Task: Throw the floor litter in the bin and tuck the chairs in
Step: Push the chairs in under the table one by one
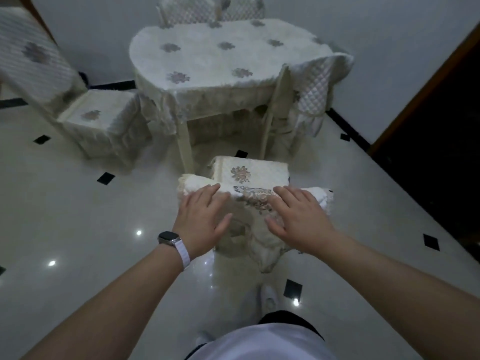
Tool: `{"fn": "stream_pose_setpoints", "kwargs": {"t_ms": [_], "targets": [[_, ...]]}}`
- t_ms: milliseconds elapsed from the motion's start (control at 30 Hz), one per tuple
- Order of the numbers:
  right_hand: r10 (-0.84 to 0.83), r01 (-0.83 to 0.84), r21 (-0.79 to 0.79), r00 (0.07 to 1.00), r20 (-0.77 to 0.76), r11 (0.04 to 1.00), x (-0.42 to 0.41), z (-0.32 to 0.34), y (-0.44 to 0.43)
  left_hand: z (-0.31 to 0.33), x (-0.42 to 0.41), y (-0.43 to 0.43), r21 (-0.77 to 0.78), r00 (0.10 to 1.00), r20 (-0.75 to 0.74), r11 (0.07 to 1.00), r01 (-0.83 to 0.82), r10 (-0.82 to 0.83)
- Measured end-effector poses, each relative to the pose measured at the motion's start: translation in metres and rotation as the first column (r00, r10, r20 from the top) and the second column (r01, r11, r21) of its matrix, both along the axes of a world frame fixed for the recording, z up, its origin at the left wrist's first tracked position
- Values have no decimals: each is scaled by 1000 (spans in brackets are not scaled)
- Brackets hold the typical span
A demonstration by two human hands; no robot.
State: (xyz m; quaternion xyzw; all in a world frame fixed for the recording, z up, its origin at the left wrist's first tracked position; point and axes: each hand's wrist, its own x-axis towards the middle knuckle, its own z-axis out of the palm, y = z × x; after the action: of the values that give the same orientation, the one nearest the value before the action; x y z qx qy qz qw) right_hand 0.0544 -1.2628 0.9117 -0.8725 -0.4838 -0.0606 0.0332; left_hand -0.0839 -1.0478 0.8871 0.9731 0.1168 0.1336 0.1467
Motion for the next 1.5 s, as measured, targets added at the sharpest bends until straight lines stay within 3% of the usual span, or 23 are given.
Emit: {"fn": "stream_pose_setpoints", "kwargs": {"t_ms": [267,700,900,1067,1167,1400,1500], "targets": [[-165,165,22,986,-11,986,5,-18,-62,3,32,-30,61,995,-56,994,92,-89],[-29,42,85,988,-150,996,54,-50,-57,-19,48,-36,102,941,-302,987,-125,151],[-6,29,114,979,-205,993,64,-61,-30,-31,53,-24,20,971,-192,990,-140,141],[-32,50,72,972,-234,996,76,-74,-10,-45,73,-1,7,974,-195,993,-115,115],[-24,39,86,984,-176,996,85,-78,2,-53,85,12,28,983,-174,998,-56,60],[81,-79,184,997,-4,980,106,-85,18,-71,100,37,21,999,35,999,29,-30],[26,-26,234,1000,5,972,127,-73,33,-60,124,49,-20,995,97,1000,19,-17]]}}
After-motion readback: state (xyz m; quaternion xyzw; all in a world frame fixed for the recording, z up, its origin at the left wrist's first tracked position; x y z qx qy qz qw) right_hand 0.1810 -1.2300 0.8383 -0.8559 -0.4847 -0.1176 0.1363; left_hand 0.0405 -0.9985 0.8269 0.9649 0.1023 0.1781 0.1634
